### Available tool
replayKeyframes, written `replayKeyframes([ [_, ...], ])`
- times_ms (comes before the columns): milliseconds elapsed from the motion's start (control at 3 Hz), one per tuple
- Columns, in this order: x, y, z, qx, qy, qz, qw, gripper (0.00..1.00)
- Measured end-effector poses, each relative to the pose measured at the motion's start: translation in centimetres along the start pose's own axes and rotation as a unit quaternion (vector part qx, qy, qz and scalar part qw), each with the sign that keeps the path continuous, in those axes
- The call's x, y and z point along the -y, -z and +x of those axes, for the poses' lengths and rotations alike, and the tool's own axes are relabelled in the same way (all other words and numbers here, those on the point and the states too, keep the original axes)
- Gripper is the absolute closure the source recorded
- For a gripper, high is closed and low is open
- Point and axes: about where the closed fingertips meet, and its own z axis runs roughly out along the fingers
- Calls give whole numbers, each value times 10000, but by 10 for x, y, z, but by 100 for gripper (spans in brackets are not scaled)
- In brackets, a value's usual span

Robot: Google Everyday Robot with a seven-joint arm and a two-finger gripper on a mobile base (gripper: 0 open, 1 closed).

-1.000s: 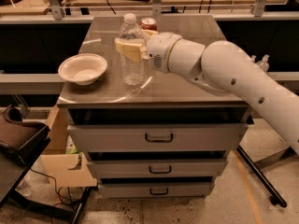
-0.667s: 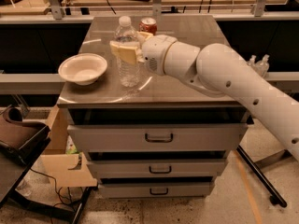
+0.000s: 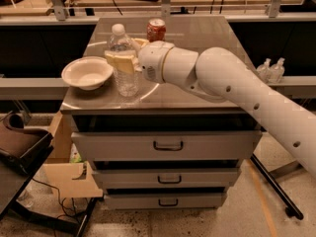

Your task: Move water bottle near paper bowl

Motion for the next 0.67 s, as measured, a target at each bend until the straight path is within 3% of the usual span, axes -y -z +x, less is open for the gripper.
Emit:
replayKeyframes([
  [333, -4, -7, 10, -96, -10, -140, 9999, 100],
  [667, -6, -8, 10, -93, -6, -156, 9998, 82],
])
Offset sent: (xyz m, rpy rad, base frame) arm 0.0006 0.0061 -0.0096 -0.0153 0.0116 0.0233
